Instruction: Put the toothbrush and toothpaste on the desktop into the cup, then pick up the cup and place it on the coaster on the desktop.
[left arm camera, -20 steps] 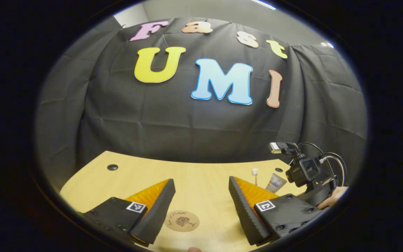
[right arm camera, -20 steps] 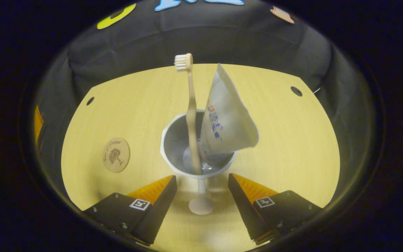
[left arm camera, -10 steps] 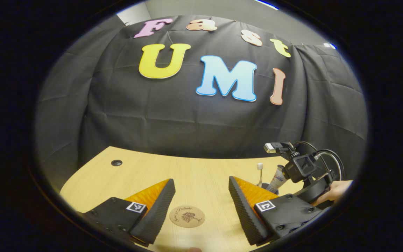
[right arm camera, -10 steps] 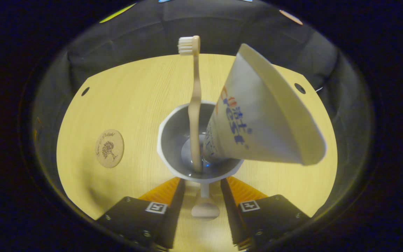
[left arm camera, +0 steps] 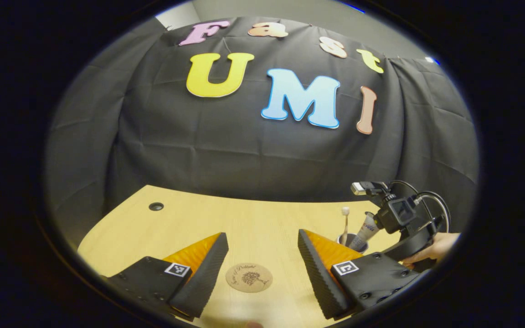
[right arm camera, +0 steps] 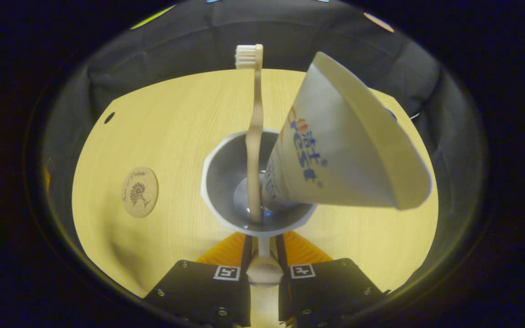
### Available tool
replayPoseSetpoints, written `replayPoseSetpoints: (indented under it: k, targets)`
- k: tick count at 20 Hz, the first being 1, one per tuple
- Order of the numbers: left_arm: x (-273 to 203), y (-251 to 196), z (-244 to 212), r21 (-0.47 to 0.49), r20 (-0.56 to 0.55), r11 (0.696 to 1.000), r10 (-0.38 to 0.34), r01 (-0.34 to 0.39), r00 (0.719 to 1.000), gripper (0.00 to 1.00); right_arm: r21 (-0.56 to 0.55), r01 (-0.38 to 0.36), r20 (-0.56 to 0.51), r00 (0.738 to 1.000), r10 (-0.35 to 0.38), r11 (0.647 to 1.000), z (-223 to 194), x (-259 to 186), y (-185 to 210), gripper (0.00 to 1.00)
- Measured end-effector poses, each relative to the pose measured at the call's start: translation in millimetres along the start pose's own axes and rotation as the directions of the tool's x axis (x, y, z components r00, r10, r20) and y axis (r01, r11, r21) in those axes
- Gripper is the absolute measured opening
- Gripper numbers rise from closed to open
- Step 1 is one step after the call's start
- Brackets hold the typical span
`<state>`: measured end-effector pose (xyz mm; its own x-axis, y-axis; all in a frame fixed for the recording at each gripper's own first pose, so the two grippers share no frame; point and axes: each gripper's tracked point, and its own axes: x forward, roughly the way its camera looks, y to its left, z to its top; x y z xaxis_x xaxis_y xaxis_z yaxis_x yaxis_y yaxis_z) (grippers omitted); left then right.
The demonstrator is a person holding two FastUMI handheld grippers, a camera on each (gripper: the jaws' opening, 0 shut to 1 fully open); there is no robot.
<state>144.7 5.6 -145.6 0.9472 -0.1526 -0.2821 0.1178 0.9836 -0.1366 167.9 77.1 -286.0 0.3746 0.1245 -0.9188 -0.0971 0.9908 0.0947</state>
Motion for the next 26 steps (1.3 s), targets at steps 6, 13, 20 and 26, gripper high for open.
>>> replayPoseSetpoints:
  k: [6, 13, 20, 26]
  targets:
    - [-2.8, 7.0, -0.2, -0.005, -0.004, 1.000, 0.019, -0.019, 1.000, 0.97, -0.019, -0.031, 0.016, 0.999, 0.031, 0.999, 2.1, -5.4, 2.4, 0.25]
    - [-19.5, 24.5, -1.4, -0.015, -0.001, 0.998, 0.056, -0.056, 0.998, 0.97, -0.066, -0.076, 0.023, 0.997, 0.077, 0.995, 9.1, -18.1, 7.0, 0.24]
    - [-36.2, 47.4, 0.5, -0.034, 0.007, 0.994, 0.102, -0.102, 0.995, 0.97, -0.101, -0.115, 0.030, 0.993, 0.118, 0.988, 16.5, -24.5, 9.4, 0.24]
    - [-51.9, 65.4, 8.4, -0.042, 0.027, 0.991, 0.128, -0.127, 0.991, 0.97, -0.147, -0.131, 0.033, 0.990, 0.137, 0.980, 20.3, -24.8, 9.6, 0.24]
